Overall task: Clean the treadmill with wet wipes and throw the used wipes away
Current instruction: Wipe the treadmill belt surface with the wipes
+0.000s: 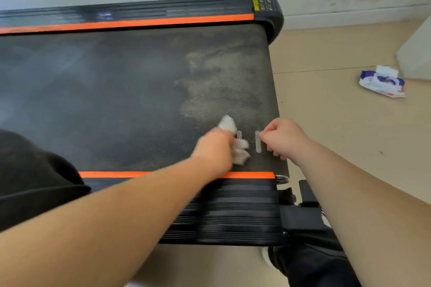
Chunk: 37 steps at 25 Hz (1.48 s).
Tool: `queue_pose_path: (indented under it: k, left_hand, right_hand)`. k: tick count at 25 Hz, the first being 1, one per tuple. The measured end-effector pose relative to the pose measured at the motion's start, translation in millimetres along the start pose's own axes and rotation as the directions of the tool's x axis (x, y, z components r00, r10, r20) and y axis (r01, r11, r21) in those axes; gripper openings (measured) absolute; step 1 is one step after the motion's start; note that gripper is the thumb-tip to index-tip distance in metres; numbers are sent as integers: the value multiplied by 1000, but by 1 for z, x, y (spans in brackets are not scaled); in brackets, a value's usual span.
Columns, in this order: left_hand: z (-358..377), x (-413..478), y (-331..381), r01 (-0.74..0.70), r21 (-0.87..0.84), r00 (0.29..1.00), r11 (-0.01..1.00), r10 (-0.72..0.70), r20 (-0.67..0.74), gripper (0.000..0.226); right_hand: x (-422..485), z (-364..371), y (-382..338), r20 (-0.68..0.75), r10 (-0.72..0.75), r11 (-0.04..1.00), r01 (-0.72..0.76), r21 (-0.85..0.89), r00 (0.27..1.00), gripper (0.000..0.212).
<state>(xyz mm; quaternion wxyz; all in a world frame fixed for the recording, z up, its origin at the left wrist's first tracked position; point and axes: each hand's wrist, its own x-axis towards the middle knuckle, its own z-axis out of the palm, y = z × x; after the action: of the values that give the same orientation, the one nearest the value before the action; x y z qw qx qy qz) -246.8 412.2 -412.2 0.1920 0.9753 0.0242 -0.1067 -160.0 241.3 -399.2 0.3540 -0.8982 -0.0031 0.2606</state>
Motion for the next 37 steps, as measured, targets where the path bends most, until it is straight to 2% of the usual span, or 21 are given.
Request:
queue_pose_path:
  k: [1,3,5,6,7,9,10,13,15,16,19,21,23,26,29,32,34,36,37]
  left_hand:
    - [6,-7,19,-157,17,984,987,155,85,23]
    - [4,-7,26,-209,51,973,977,202,114,22]
    - [-13,4,5,-30,8,999,1000,30,44,25]
    - [-18,10,-10,99,-21,994,995,-100,-47,28]
    - [-24,13,-22,234,-47,965,971,-237,-114,30]
    - [-27,14,-31,394,-62,910,917,-399,-116,33]
    - [-26,12,-26,386,-112,913,916,-396,-96,33]
    - [-30,9,-7,255,-318,962,913,-273,-13,28]
    - [-47,16,-7,239,-445,965,863,-263,8,39]
    - [-58,19,-10,252,-432,959,866,-282,-6,44]
    - [-88,19,-16,274,-240,953,931,-296,-61,49]
    - [-105,18,-19,231,-124,972,965,-235,-26,47]
    - [-120,16,-27,141,26,988,990,-143,60,46]
    - [-136,15,-44,10,206,982,979,-48,182,48]
    - [-142,16,-68,-106,354,949,929,-12,316,49]
    - [-144,24,-100,-207,476,896,855,-30,443,45]
    - [-146,34,-122,-212,503,886,838,-52,460,32]
    - [-148,46,-139,-199,547,894,813,-79,442,12]
    - [-151,54,-148,-184,565,907,804,-83,413,11]
  right_hand:
    - [2,-1,-7,0,-8,1000,8,15,1000,11]
    - [5,-1,-19,-8,-41,998,42,47,999,10]
    - [3,2,-21,1,-61,997,61,41,998,9]
    - [2,4,-18,15,-54,998,54,23,998,9]
    - [1,6,-15,33,-45,999,45,-7,998,9]
    - [1,8,-12,65,-29,996,34,-86,997,6]
    - [2,9,-15,78,-32,994,40,-105,996,4]
    - [4,14,-33,82,-78,995,83,-61,994,6]
    - [3,17,-44,63,-118,992,121,-46,991,12]
    - [2,18,-49,42,-148,985,151,-78,988,14]
    - [-3,21,-66,-64,-252,908,213,-361,966,20]
    - [-6,31,-74,-15,-242,872,210,-442,970,26]
    - [-7,46,-75,82,-180,888,198,-416,980,35]
    - [1,61,-77,64,-209,897,217,-385,976,31]
    - [13,75,-93,70,-280,859,282,-427,957,27]
    - [28,88,-116,125,-275,821,300,-485,953,24]
    - [36,103,-137,170,-325,785,366,-500,930,25]
    - [43,123,-158,248,-419,717,486,-500,873,24]
    - [49,130,-168,280,-451,693,531,-488,847,24]
